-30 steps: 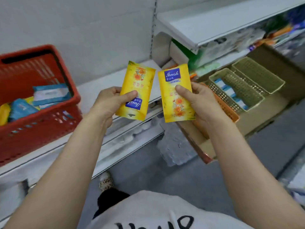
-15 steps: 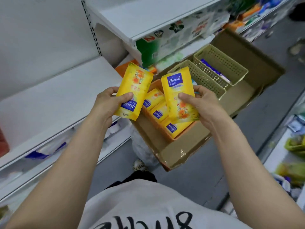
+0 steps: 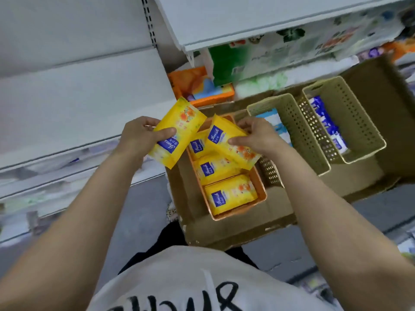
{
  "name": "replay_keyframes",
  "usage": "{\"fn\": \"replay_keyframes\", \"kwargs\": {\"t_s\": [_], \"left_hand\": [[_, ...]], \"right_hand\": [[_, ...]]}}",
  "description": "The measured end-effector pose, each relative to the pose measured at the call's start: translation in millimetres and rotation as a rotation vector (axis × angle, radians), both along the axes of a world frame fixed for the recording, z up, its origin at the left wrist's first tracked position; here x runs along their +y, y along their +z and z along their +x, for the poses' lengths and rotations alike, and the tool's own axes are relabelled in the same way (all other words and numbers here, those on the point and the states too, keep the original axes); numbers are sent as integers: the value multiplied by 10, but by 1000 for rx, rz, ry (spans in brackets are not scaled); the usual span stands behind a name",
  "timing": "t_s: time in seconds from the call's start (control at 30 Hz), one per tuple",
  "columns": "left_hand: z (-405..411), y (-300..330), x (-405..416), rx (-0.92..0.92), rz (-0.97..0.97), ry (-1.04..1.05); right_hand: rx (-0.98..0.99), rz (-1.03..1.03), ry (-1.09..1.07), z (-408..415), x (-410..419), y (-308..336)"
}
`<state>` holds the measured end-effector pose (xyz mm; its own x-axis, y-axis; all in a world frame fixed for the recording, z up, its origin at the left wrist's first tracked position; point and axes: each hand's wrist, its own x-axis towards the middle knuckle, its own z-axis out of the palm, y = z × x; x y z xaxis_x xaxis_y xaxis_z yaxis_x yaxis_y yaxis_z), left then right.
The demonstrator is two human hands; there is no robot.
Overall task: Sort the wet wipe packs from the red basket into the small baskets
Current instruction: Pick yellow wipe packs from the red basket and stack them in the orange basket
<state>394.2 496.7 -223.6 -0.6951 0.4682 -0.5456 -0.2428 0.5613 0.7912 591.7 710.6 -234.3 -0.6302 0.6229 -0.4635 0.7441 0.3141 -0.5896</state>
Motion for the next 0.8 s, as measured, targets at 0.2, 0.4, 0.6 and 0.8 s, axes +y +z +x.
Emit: {"fn": "replay_keyframes", "kwargs": {"t_s": [0.2, 0.4, 0.6, 0.8], "left_hand": [[265, -138, -294, -46, -34, 267], [532, -248, -460, -82, -36, 385], [599, -300, -526, -86, -68, 419], [582, -334, -443, -92, -107, 304]], "right_hand": [[-84, -33, 467, -608, 338, -341], [-110, -26, 700, -960, 376, -570], [-179, 176, 809, -977, 247, -678], [-156, 675, 752, -818, 33, -725]]}}
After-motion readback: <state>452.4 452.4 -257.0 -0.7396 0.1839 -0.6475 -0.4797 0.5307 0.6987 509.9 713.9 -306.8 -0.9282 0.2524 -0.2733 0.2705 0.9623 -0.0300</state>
